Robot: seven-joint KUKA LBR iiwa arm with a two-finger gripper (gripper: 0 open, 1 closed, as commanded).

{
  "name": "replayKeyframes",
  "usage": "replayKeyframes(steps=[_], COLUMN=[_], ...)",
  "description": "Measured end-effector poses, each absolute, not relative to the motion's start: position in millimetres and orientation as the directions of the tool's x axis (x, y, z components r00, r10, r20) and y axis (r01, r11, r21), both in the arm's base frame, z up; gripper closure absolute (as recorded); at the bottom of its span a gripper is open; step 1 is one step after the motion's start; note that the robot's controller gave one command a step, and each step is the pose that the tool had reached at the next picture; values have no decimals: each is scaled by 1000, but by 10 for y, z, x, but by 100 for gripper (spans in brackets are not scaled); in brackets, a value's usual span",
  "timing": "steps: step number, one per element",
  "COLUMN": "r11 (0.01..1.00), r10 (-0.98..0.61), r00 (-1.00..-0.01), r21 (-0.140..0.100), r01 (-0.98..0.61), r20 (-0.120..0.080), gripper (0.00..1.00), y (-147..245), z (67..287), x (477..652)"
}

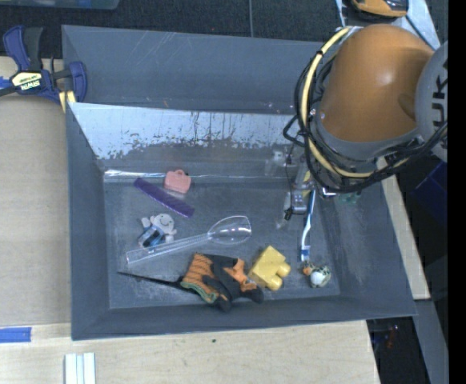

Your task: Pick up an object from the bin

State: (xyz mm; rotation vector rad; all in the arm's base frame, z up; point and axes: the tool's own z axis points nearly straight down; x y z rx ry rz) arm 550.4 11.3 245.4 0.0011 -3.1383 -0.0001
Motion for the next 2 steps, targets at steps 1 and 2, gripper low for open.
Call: replayKeyframes(steps=[1, 2], r11=[1000, 999], r10=[0, -54], r00=[-1000, -999], r21=[0, 0], r01=[0, -54], r20=[-4, -9], gripper=[0, 0], y=[113, 385], z=[2486, 1676], x=[5518, 5507])
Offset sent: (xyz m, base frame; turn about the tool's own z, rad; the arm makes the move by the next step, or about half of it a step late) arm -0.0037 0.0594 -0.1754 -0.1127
